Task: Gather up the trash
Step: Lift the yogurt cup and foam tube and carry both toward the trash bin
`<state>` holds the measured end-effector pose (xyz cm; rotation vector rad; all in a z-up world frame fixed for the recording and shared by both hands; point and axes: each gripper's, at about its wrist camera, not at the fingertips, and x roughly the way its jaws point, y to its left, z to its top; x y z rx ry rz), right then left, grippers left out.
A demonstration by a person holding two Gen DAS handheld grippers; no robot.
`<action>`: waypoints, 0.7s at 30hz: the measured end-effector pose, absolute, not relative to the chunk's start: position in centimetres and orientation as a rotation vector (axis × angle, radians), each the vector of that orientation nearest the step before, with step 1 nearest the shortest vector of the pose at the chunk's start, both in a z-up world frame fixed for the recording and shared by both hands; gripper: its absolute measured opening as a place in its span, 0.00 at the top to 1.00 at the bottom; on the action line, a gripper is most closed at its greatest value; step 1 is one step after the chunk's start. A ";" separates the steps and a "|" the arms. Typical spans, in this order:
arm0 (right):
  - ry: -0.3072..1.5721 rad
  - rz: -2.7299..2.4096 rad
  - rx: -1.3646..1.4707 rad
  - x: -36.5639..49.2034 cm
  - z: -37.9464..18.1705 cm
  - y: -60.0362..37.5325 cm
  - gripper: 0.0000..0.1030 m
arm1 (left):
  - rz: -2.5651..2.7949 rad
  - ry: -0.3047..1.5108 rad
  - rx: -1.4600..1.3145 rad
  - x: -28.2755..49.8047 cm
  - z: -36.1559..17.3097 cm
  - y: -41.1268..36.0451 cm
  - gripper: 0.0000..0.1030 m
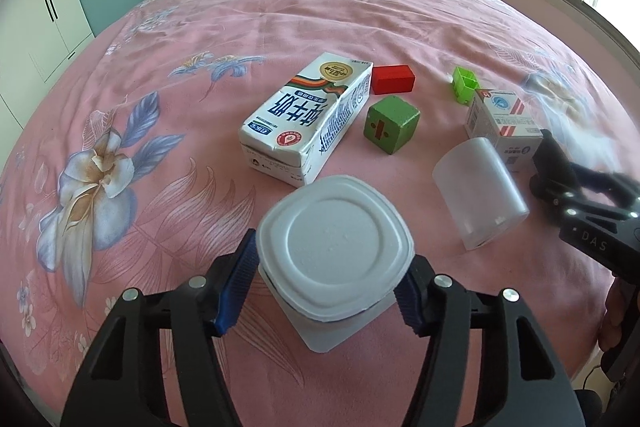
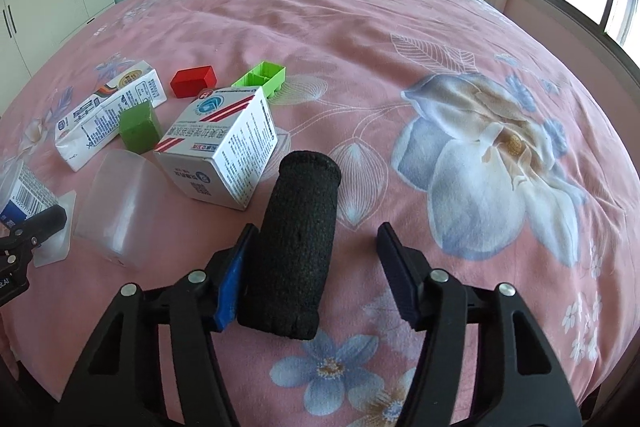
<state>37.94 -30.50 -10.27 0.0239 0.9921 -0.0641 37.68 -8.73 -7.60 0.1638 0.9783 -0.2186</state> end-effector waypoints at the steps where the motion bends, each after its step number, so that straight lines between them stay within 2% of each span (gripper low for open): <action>1: 0.994 -0.059 0.017 38.1 -10.3 -30.4 0.52 | -0.216 0.976 0.161 37.7 -7.6 -8.7 0.47; 4: 0.996 -0.048 0.005 38.2 -10.4 -30.1 0.63 | -0.221 0.976 0.163 37.8 -7.6 -8.7 0.49; 21: 0.982 0.000 0.061 35.2 -9.2 -30.9 0.67 | -0.267 0.936 0.212 34.8 -5.8 -7.9 0.49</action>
